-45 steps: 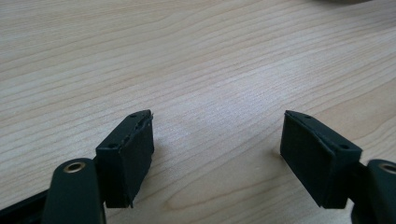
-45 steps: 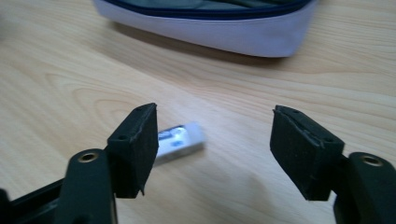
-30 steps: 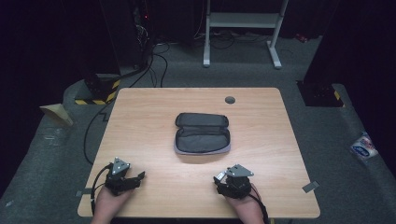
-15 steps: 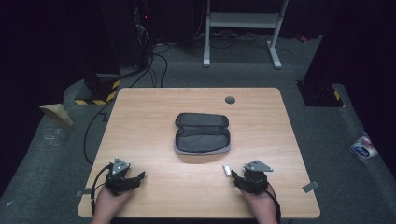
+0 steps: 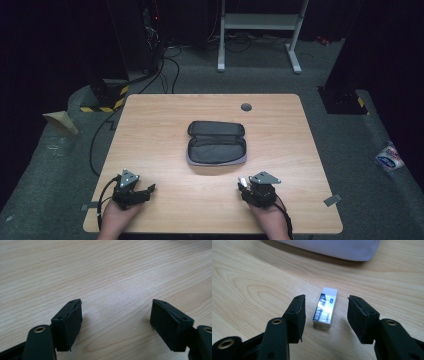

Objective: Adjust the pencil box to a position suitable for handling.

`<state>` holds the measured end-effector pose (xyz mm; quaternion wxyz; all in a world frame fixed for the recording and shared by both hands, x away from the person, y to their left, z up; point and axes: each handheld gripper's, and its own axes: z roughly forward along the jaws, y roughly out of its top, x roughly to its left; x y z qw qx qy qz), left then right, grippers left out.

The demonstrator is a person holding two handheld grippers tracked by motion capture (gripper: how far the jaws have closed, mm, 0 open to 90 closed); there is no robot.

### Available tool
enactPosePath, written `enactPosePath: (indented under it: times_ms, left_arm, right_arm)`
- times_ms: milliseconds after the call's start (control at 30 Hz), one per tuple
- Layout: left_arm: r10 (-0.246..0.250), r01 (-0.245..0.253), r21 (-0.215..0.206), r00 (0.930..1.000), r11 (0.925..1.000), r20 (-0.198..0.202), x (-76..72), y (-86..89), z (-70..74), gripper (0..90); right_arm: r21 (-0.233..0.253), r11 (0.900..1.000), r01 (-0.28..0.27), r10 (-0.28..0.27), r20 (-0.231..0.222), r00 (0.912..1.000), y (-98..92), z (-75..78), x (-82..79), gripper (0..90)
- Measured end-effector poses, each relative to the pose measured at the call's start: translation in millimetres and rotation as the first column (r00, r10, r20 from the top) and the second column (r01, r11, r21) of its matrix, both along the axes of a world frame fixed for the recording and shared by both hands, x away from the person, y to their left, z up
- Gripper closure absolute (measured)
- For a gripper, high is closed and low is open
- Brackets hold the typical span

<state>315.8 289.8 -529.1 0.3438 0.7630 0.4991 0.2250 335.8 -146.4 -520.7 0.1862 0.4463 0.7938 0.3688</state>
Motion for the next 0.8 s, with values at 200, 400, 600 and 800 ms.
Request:
enactPosePath:
  times_ms: [200,400,600,800]
  left_arm:
    - [-0.002,0.002,0.001,1.0,1.0,-0.001,-0.3,0.0,0.1,26.1]
    - [-0.003,0.003,0.001,1.0,1.0,-0.003,-0.3,0.0,0.2,26.2]
    - [-0.003,0.003,0.0,1.0,1.0,-0.001,-0.2,0.0,0.1,26.2]
    - [-0.005,0.005,0.001,1.0,1.0,-0.001,-0.2,0.1,0.1,26.1]
  right_arm:
    - [-0.035,0.999,-0.009,0.009,0.001,1.0,-0.3,-2.6,1.3,59.6]
    - [-0.047,0.999,-0.005,0.005,0.002,1.0,-7.7,-1.9,1.3,62.8]
    - [-0.025,0.997,-0.072,0.073,0.022,0.9971,-9.9,-1.5,3.7,59.9]
    - [-0.047,0.996,-0.074,0.074,0.008,0.9972,-5.4,-1.6,7.8,53.1]
